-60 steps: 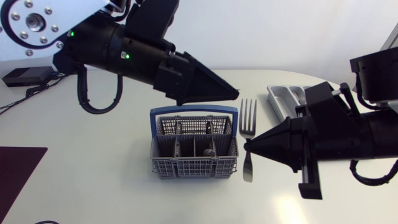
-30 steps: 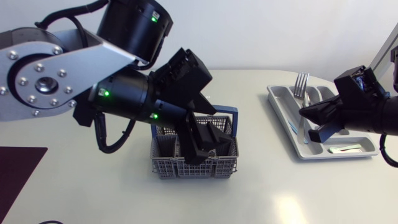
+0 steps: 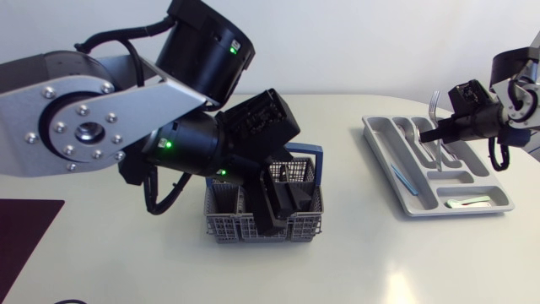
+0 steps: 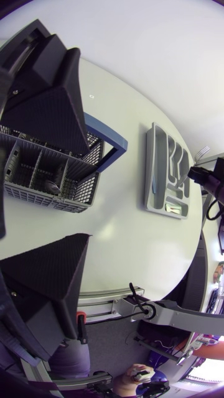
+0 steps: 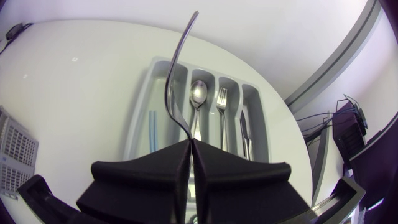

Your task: Sort the cutlery from the basket into the organizer compartments.

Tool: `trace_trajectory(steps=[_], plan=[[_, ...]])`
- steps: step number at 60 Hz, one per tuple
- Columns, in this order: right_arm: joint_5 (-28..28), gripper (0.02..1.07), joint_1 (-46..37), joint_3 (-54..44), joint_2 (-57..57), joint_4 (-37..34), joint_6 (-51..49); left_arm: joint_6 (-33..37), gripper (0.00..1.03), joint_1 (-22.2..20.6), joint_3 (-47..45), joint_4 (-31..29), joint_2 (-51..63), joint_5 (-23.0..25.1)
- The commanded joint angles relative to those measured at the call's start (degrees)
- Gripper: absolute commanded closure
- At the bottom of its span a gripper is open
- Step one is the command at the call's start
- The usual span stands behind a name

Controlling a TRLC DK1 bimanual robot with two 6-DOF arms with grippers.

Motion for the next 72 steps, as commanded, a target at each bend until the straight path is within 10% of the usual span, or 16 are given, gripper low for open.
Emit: trace_trajectory(steps=[1,42,72], plan=[[2.55,1.01,-0.9,5.37,6.63,1.31,2.3,1.66,0.16,-0.58,-1.79,-0.13,1.27,-0.7],[20.13,1.01,-1.86,34.38,34.75,-5.81,5.64,2.62,0.16,-1.89,-2.41,-0.22,1.8,-1.93],[20.22,1.01,-0.98,48.88,44.59,-19.08,8.02,2.27,0.16,-2.77,-2.49,-1.71,0.92,-2.02]])
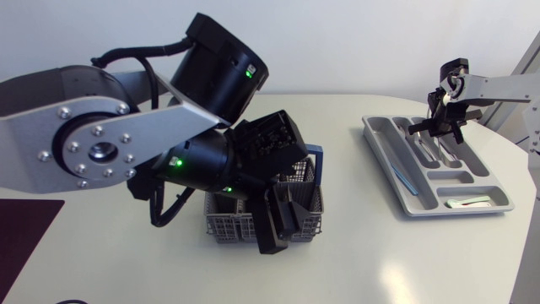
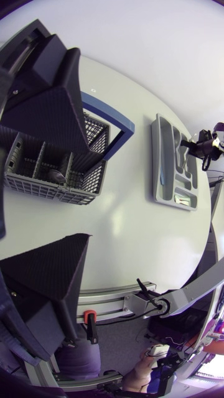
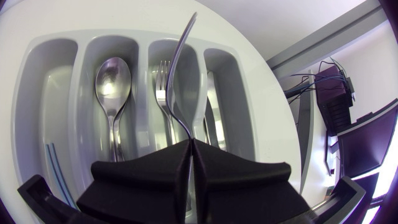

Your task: Sort the cutlery from the basket into the organizer compartments.

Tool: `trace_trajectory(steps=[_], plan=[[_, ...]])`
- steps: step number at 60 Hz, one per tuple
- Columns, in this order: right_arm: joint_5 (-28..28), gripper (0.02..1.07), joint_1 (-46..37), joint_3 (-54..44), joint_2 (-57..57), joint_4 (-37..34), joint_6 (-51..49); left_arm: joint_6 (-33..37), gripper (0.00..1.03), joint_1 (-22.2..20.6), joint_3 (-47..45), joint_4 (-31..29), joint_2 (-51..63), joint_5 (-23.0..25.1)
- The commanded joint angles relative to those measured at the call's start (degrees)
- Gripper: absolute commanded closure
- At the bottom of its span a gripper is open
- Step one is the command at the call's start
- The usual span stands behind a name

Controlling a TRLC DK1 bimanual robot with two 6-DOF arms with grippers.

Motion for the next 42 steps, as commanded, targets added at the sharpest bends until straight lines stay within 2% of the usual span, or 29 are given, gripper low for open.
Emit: trace_trajectory(steps=[1,13,25,29,36,42], plan=[[0.04,1.01,0.37,3.68,3.48,-2.21,2.18,1.16,0.16,-0.35,-1.34,-0.79,0.28,-0.53],[-2.5,0.9,0.19,7.81,6.56,-5.46,3.06,1.16,0.16,-0.44,-1.25,-1.06,0.28,-0.62],[-4.53,0.71,-0.16,6.32,4.36,-5.63,3.32,1.25,0.16,-0.44,-1.07,-1.58,0.28,-0.79],[-5.32,0.6,-0.16,4.47,2.25,-5.19,3.32,1.25,0.16,-0.35,-0.98,-1.58,0.28,-0.97],[-6.64,0.5,-0.07,-0.62,-2.84,-2.82,3.06,1.51,0.16,-0.35,-1.07,-1.76,0.28,-1.94],[-8.31,0.47,0.11,-8.45,-9.96,0.78,1.65,1.95,0.16,-0.26,-1.42,-1.85,0.28,-2.64]])
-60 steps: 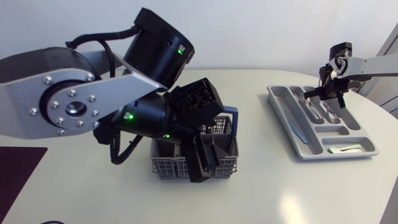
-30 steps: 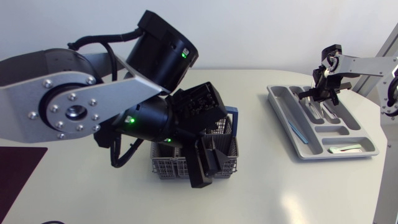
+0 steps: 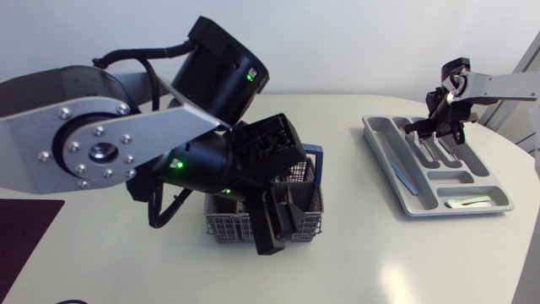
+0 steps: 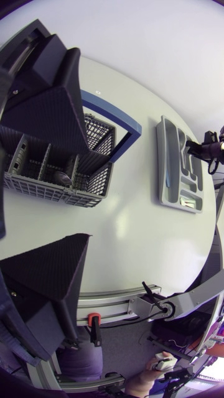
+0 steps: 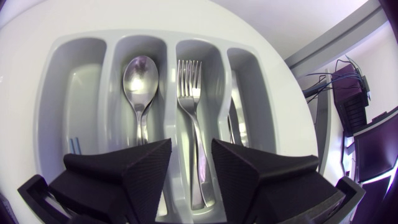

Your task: Sort the cutlery from the basket into the organizer compartments.

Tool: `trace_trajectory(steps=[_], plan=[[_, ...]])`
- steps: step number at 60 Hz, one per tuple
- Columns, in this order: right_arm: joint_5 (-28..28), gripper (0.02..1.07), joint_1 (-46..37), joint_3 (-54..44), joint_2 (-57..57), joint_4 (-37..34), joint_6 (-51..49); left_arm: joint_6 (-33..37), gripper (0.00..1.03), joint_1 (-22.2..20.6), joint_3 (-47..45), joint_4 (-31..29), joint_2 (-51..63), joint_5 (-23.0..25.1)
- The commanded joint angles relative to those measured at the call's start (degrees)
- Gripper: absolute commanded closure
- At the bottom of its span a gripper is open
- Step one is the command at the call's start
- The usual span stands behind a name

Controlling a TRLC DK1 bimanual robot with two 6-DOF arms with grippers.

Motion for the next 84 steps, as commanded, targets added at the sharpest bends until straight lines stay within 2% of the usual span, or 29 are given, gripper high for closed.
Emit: trace_trajectory(steps=[1,8,12,15,31,39,50,58,65,72,84], plan=[[-1.16,0.47,0.35,-6.84,-8.37,2.97,-0.49,1.86,0.16,-0.19,-1.51,-0.6,0.28,-1.2],[-3.97,0.42,1.05,-16.07,-16.72,7.54,-3.13,3.62,0.16,-0.9,-2.57,-0.51,0.28,-3.66],[-8.72,0.4,1.67,-23.98,-24.63,10.27,-5.32,4.59,0.16,-0.9,-3.18,-0.43,0.55,-4.36],[-13.03,0.4,2.11,-28.63,-29.64,10.44,-6.73,5.55,0.16,-0.9,-3.71,-0.34,0.81,-5.07],[-25.51,0.4,6.15,-48.85,-53.2,10.71,-12.97,8.72,0.16,-0.11,-3.8,-0.07,1.95,-5.15],[-32.98,0.4,7.64,-54.47,-64.1,4.11,-15.7,9.33,0.16,-0.02,-4.68,-0.07,2.04,-5.24],[-35.26,0.4,17.57,-58.6,-74.64,-5.29,-16.22,9.42,0.16,0.33,-5.91,0.1,2.13,-5.24],[-36.32,0.4,25.4,-59.66,-77.54,-8.28,-13.94,9.42,0.16,0.51,-6.96,0.19,1.86,-5.24],[-38.07,0.4,29.62,-60.71,-76.67,-7.75,-11.65,9.42,0.16,1.04,-8.28,0.19,1.34,-5.24],[-38.69,0.4,32.87,-61.42,-74.29,-4.85,-8.84,9.25,0.16,1.65,-9.51,0.36,0.63,-5.24],[-38.95,0.4,37.7,-62.03,-68.23,1.74,-3.48,8.81,0.16,2.71,-12.76,4.67,-0.95,-5.24]])
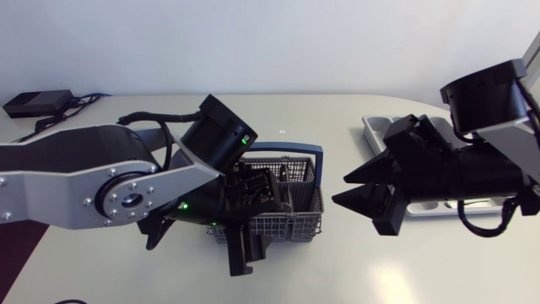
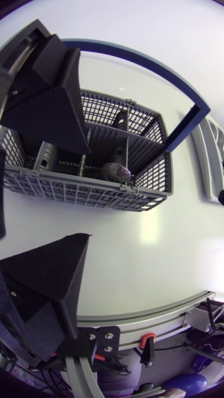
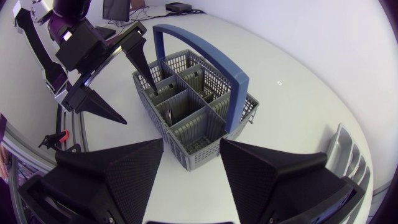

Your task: Sort the cutlery from the basket into the organizer compartments.

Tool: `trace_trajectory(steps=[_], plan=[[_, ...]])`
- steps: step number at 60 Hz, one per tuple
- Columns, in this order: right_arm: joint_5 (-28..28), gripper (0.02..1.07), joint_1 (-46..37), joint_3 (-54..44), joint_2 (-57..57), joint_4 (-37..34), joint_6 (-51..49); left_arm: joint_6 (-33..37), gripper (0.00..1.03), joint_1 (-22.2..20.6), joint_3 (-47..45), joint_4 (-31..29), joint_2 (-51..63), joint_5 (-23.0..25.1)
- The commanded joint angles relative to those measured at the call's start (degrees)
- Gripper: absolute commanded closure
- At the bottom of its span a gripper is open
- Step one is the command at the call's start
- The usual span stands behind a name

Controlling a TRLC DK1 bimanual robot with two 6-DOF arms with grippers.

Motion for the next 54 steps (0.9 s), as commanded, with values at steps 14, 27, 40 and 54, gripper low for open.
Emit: trace_trajectory(steps=[14,27,40,54], plan=[[0.46,0.43,6.36,-0.17,6.9,5.26,7.52,0.17,0.16,1.31,-4.89,4.58,-3.34,0.0],[4.24,0.44,11.9,0.97,11.55,7.89,9.45,0.0,0.16,1.84,-7.26,5.81,-5.18,0.0],[6.96,0.45,14.1,2.99,14.63,9.74,10.06,0.0,0.15,2.72,-9.19,5.81,-8.17,0.0],[10.04,0.53,14.45,4.4,18.23,11.58,9.98,0.0,0.15,3.51,-10.86,5.9,-11.16,0.0]])
